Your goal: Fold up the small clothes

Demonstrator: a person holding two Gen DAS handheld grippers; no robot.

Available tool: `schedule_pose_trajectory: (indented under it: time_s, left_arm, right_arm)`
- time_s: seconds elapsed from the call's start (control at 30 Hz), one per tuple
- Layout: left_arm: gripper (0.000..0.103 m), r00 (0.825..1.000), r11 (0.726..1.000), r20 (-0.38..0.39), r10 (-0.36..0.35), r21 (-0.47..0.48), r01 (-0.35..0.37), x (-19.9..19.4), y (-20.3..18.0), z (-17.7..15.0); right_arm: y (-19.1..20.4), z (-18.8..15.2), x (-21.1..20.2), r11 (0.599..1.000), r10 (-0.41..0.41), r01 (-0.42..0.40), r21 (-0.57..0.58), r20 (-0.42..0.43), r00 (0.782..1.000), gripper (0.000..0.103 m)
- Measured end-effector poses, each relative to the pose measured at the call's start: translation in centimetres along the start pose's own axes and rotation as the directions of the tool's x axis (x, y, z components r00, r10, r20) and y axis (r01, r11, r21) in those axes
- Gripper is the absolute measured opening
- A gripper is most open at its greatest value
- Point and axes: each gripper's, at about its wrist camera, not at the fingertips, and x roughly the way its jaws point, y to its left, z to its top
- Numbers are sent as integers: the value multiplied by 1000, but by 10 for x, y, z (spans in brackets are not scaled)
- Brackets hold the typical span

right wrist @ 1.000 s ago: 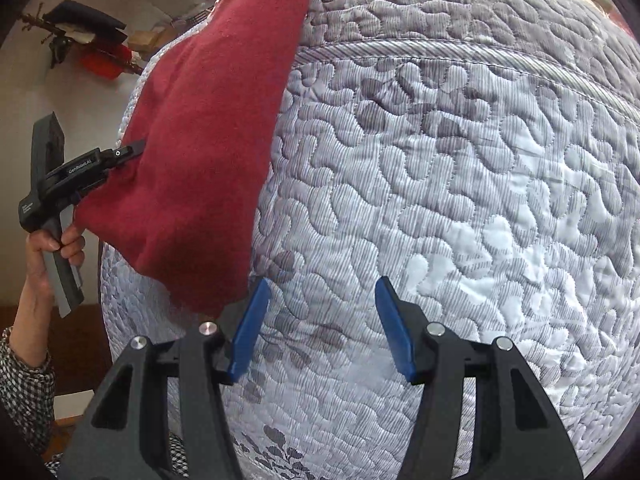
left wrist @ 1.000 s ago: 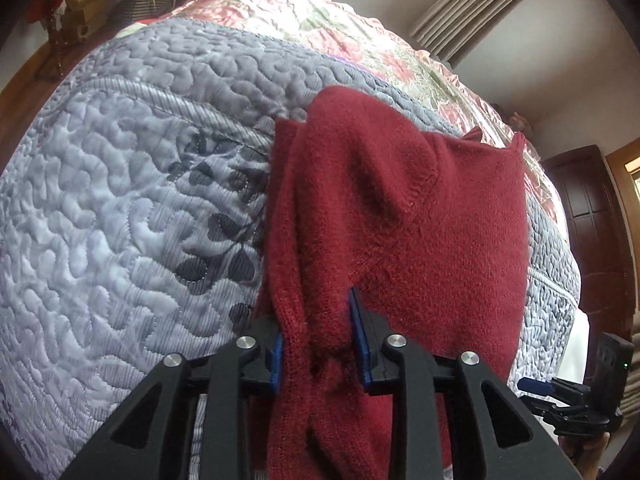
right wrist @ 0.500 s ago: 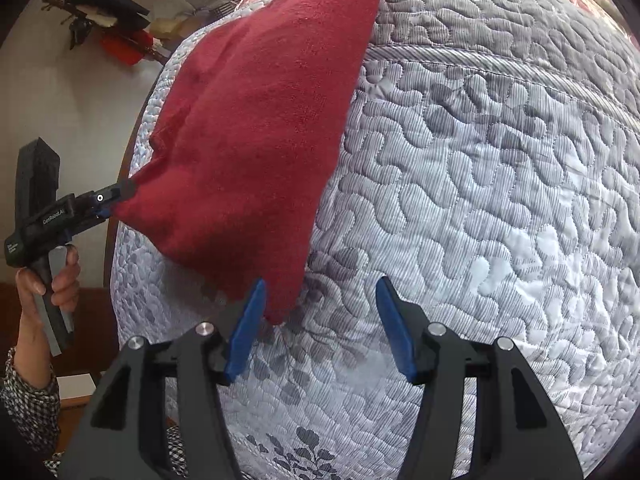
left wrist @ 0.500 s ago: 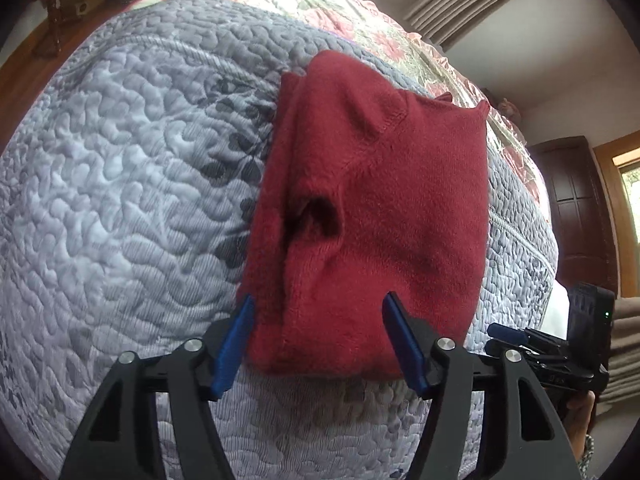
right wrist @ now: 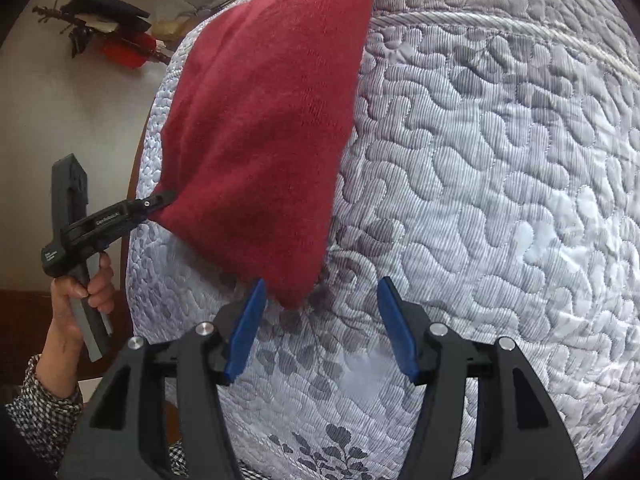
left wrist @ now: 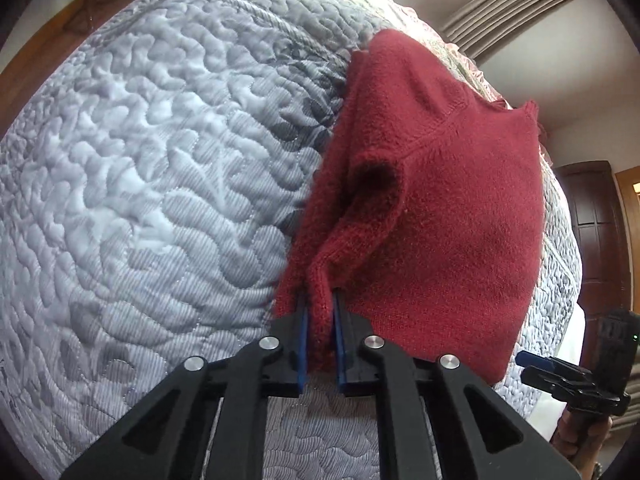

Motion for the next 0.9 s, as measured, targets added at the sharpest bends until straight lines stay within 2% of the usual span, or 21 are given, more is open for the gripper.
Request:
schedule_pose_trajectory:
  time_s: [0.07,0.13,0.2,0.23,0.27,0.3,0.33,0.4,0.43,0.53,0.6,0.67,0.77,0.83,0.9]
  left_arm:
    - [25,1000,1000,6,-9,22,8,-8,-6,0]
    - [51,1000,999,9,-28,26,28,-12,-10,3]
    - [63,1000,1000,15,4,24,-4,-9,-13,6]
    - [61,1000,999,8,11,30,-11,-4,-14,8]
    - [60,1000,999,-1,23,37,-23,3,-17,8]
    - [48,999,998,-11,40,41,-40,9,-15,7]
    - [42,999,998,-26,43,45,-42,17,-14,8]
    - [38,999,998,-28,42,42,-41,22,-14,9]
    - [34,999,998,-20,41,47,-40,19,-17,9]
    - [28,999,996,15,43,77,-44,11,-22,7]
    - [29,998,993,24,55,106,-57,18,-20,2]
    - [29,998,991,20,59,115,-61,27,-19,1]
    - [31,999,990,10,47,131,-48,32,-19,0]
    - [37,999,989,0,38,145,-38,32,-18,2]
    - [44,999,987,-16,39,155,-36,26,-18,8]
  right_arm:
    - [3,2,9,1000,6,-6,-8,-1,1000,59]
    - [3,7,22,999,32,-32,5,-12,999,59]
    - [2,13,36,998,54,-53,28,-34,998,58]
    - [2,15,44,997,64,-62,39,-42,997,54]
    - [1,17,50,996,71,-69,49,-45,996,45]
    - [1,18,56,995,82,-79,63,-50,995,33]
    - [2,17,57,993,97,-93,76,-51,994,29]
    - [7,15,51,993,94,-91,75,-37,995,20]
    - [10,13,44,995,83,-82,57,-21,996,19]
    - [17,3,23,998,51,-51,21,22,998,17]
    - [11,3,28,998,26,-27,54,8,1000,16]
    - [9,3,45,998,-31,32,57,-22,999,17]
    - [6,8,62,996,-53,55,71,-42,998,19]
    - [6,12,62,996,-41,45,74,-47,998,21]
    - [8,14,55,997,-50,53,55,-50,998,31]
